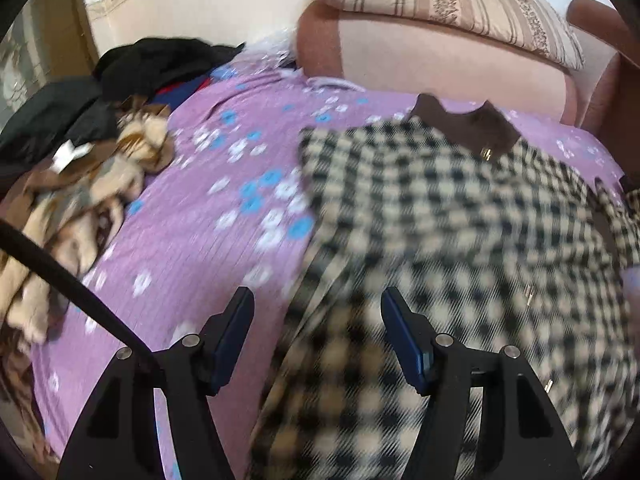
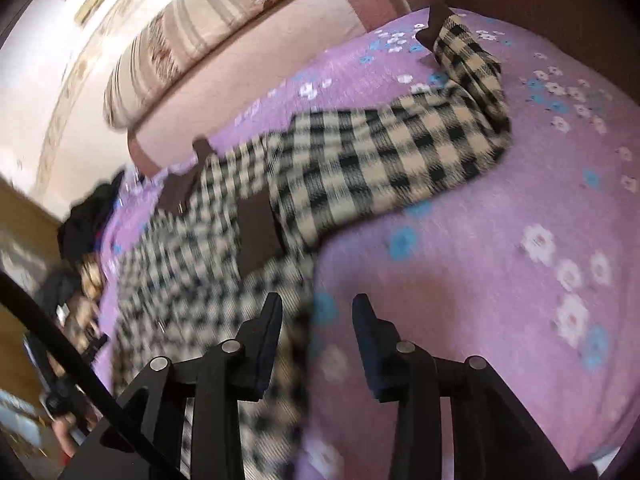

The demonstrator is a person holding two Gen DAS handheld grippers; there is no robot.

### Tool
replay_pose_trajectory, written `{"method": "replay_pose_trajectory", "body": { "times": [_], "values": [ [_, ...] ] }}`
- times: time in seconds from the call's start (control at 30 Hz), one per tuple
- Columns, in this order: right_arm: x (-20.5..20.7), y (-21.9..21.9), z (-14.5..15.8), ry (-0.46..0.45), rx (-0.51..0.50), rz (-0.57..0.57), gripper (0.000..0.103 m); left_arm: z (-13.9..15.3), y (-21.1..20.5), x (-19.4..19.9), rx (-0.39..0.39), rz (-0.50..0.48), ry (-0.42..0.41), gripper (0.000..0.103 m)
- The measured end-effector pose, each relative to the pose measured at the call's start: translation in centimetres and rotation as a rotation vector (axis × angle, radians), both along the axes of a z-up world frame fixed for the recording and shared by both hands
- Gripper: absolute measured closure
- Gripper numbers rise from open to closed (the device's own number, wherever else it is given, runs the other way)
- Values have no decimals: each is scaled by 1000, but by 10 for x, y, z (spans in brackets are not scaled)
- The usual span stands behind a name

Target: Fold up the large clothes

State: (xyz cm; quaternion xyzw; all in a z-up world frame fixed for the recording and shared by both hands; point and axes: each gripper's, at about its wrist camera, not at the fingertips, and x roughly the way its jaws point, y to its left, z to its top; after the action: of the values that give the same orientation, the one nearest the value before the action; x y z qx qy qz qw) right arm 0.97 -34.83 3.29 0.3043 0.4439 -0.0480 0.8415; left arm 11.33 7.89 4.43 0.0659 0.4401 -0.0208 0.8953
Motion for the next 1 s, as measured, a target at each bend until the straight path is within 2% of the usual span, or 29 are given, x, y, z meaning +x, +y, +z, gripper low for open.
{"method": "replay_pose_trajectory", "body": {
  "times": [0.13, 0.2, 0.23, 0.27, 0.3, 0.4, 0.43, 0.5, 0.53, 0.6, 0.63, 0.67, 0.7, 0.73, 0.77, 0.83, 1.0],
  "values": [
    [-22, 15, -15, 37, 42, 67, 63, -17, 21, -26, -52, 17, 75, 38],
    [-36, 26, -22, 43, 89, 108, 60, -24, 28, -43, -70, 7, 96, 38],
    [-43, 30, -24, 34, 104, 123, 53, -26, 30, -52, -80, -5, 104, 38],
    [-50, 35, -23, 24, 116, 139, 48, -28, 32, -61, -88, -19, 114, 37],
    [-57, 39, -23, 18, 138, 157, 46, -30, 32, -69, -98, -31, 121, 36],
    [-73, 48, -25, 19, 235, 191, 46, -31, 38, -98, -141, -58, 115, 31],
    [-81, 51, -28, 26, 267, 203, 45, -31, 40, -104, -162, -68, 115, 27],
    [-96, 59, -30, 39, 281, 223, 45, -31, 45, -122, -230, -104, 123, 23],
    [-103, 64, -31, 46, 279, 235, 45, -31, 46, -132, -238, -110, 118, 22],
    [-118, 76, -32, 48, 246, 256, 45, -33, 43, -145, -217, -126, 113, 22],
    [-124, 82, -32, 43, 217, 261, 45, -35, 38, -153, -182, -145, 109, 24],
    [-130, 90, -31, 37, 177, 267, 45, -36, 33, -157, -142, -160, 108, 42],
    [-133, 96, -30, 42, 142, 282, 48, -34, 29, -161, -96, -172, 93, 54],
    [-132, 102, -30, 58, 124, 300, 67, -31, 28, -164, -90, -178, 96, 85],
    [-132, 103, -30, 73, 142, 317, 93, -28, 29, -164, -84, -172, 108, 93],
    [-136, 104, -29, 79, 200, 335, 94, -14, 38, -167, -105, -160, 109, 95],
    [-167, 98, -8, 59, 179, 375, 96, 7, 63, -189, -107, -135, 83, 98]
  ]
}}
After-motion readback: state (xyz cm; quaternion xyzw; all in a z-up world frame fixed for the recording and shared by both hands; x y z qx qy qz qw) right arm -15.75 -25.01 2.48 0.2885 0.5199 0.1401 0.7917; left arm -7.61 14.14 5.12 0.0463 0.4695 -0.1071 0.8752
